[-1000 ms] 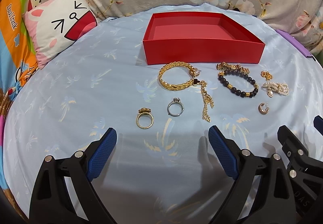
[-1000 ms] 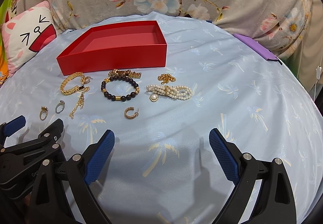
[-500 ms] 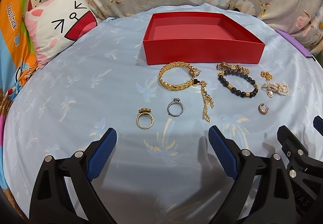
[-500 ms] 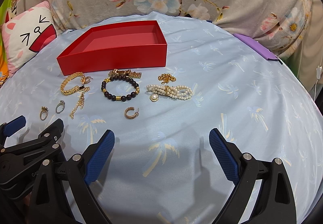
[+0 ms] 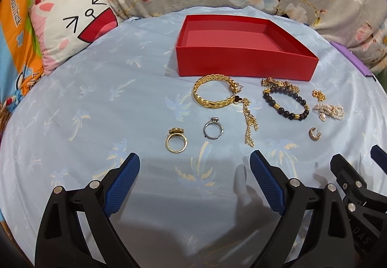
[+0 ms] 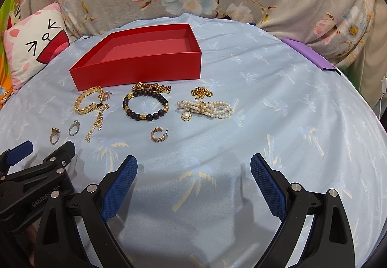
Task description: Organize jewelry
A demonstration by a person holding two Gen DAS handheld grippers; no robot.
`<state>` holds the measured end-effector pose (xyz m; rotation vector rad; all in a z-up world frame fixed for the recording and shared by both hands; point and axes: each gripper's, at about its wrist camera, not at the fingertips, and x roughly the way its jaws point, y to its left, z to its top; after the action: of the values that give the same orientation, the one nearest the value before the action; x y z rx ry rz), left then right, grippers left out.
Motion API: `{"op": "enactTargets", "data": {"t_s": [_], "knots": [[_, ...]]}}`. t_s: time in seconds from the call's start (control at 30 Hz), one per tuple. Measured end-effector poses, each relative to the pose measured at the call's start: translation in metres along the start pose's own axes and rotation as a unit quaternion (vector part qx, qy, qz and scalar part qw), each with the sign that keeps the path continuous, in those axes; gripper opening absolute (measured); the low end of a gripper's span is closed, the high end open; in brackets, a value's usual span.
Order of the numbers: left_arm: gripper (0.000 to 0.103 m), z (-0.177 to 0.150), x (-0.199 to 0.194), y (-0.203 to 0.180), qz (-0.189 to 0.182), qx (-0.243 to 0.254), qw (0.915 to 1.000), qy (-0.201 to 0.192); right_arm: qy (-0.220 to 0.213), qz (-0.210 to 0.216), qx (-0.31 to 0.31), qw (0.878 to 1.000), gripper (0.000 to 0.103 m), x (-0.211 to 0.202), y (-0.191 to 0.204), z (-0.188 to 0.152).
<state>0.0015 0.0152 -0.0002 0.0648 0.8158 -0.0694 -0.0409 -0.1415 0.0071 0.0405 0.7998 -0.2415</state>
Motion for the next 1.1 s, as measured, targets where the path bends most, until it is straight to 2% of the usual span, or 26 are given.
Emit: {"op": "enactTargets", "data": {"t_s": [0.13, 0.4, 0.63, 0.9, 1.1], "knots": [[0.090, -0.001, 0.001, 0.012, 0.004, 0.006, 1.0000, 0.006, 0.003, -0.006, -0.003, 1.000, 0.093, 0.003, -0.008, 0.005], [0.091, 0.004, 0.001, 0.033, -0.002, -0.001, 0.9999, 0.015, -0.009, -0.007, -0.001, 1.000, 0.093, 0.014, -0.039, 0.035], [0.091, 0.011, 0.013, 0.035, -0.007, -0.004, 0.9996, 0.027, 0.002, 0.014, -0.014, 1.000, 0.084, 0.039, -0.045, 0.055], [0.090, 0.016, 0.024, 0.028, -0.012, -0.004, 0.9995, 0.030, 0.030, 0.046, -0.027, 0.998, 0.081, 0.065, -0.043, 0.064], [0.090, 0.016, 0.026, 0.029, -0.012, -0.004, 0.9994, 0.031, 0.052, 0.084, -0.025, 0.995, 0.064, 0.075, -0.037, 0.062]]}}
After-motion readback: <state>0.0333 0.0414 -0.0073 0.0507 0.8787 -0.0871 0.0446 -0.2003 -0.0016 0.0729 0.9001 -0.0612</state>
